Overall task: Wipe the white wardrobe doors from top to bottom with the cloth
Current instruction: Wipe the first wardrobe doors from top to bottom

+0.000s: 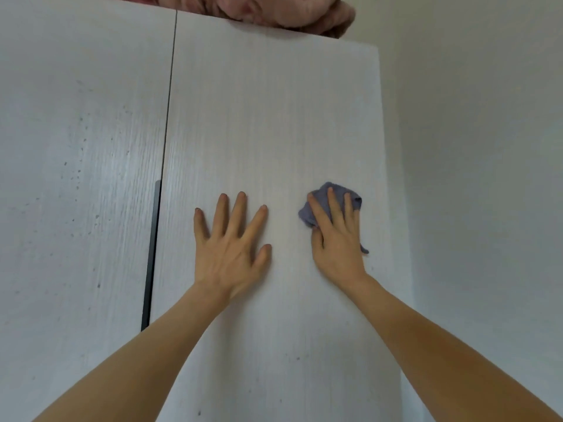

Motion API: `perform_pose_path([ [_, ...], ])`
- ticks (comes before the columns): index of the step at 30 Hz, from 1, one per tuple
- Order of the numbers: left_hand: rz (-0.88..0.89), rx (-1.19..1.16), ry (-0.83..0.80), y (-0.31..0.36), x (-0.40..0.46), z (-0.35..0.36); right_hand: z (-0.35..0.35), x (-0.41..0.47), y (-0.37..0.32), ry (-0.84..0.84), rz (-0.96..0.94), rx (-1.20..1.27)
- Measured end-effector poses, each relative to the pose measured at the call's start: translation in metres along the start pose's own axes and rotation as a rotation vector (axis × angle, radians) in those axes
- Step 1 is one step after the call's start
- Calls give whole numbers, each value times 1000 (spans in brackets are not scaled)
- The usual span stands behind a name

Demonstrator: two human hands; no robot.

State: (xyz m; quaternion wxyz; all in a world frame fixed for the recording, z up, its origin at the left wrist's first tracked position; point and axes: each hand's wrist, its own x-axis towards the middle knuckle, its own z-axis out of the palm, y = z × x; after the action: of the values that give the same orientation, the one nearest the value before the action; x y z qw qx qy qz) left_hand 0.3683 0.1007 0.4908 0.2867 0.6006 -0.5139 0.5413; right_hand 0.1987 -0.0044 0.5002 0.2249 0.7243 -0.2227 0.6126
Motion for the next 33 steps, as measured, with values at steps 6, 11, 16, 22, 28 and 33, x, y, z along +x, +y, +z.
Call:
perform_pose_path([
  [6, -12, 39, 57, -1, 1, 16, -18, -1, 42, -137, -557, -200],
  [11, -13, 45, 91, 1, 4, 18, -21, 67, 35, 40, 72, -46],
  [16, -18, 32, 102, 3, 6, 19, -7, 37, 25, -18, -347, -106],
  [22, -19, 46, 107, -1, 3, 18, -18, 19, 58, -12, -316, -110],
  [28, -23, 55, 102, -1, 5, 21, -21, 38, 58, 156, 165, 25],
  [33, -9, 56, 100, 0, 5, 22, 7, -30, 18, 62, -132, -73],
])
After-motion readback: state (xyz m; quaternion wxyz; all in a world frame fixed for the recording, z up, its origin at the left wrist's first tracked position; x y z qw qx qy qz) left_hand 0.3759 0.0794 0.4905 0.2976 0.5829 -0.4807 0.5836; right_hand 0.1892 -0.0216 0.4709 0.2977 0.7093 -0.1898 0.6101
